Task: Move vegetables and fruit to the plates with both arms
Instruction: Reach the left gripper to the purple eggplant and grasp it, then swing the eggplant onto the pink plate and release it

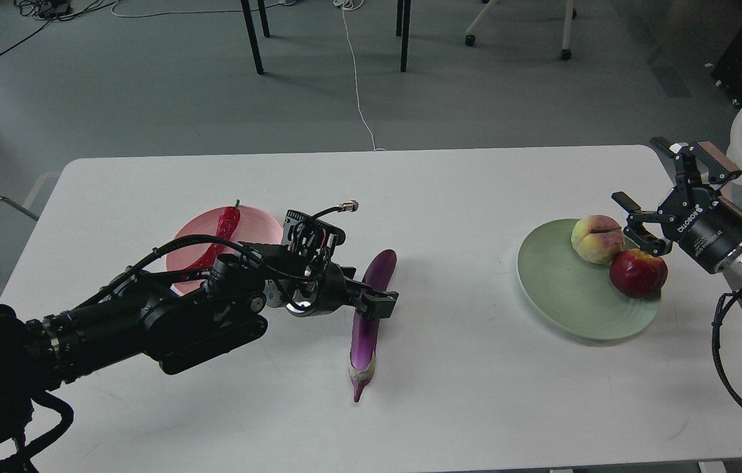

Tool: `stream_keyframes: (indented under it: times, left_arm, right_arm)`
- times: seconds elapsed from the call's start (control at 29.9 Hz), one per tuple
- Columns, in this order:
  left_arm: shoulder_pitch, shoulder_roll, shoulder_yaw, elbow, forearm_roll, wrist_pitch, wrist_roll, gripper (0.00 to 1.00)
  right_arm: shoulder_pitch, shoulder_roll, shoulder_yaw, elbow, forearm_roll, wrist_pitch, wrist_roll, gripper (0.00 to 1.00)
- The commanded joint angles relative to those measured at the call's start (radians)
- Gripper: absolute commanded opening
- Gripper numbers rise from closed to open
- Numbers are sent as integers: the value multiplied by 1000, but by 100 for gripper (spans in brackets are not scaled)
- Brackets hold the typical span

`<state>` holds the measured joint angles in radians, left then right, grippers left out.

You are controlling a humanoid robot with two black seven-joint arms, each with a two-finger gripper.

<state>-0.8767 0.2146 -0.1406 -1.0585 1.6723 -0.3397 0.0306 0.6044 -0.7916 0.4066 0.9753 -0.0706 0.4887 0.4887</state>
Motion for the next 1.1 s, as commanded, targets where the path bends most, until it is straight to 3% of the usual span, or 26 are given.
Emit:
stream_keyframes:
  times: [0.0,0.1,0.13,0.5,0.6,0.77,0.94,1.07]
  left_arm:
    - [1,-3,0,2,1,-18,-1,67]
    - [-1,-4,-2,2,4,-51,2,20]
    - [-2,-4,-2,0,13,-51,2,14]
    - [-65,3,-11,-21,35,-59,-11,11]
    - [-113,51,-11,-26,29,-71,-23,12]
    - [-188,162,-4,-21,18,-145,-86,12]
    - [-183,291,0,6,18,-149,-123,13]
    - [-166,325,0,26,15,-149,-126,14]
  right_arm:
    - [0,2,-2,-1,0,0,0,98]
    - [-2,3,-2,-1,-1,0,0,98]
    - [-3,5,-2,-1,-1,0,0,98]
    - [-15,8,-2,-1,-1,0,0,98]
    - [-15,8,-2,0,-1,0,0,98]
    - [-15,8,-2,0,-1,0,0,98]
    - [-15,9,-2,0,-1,0,0,98]
    - [-15,12,-5,-1,-1,0,0,98]
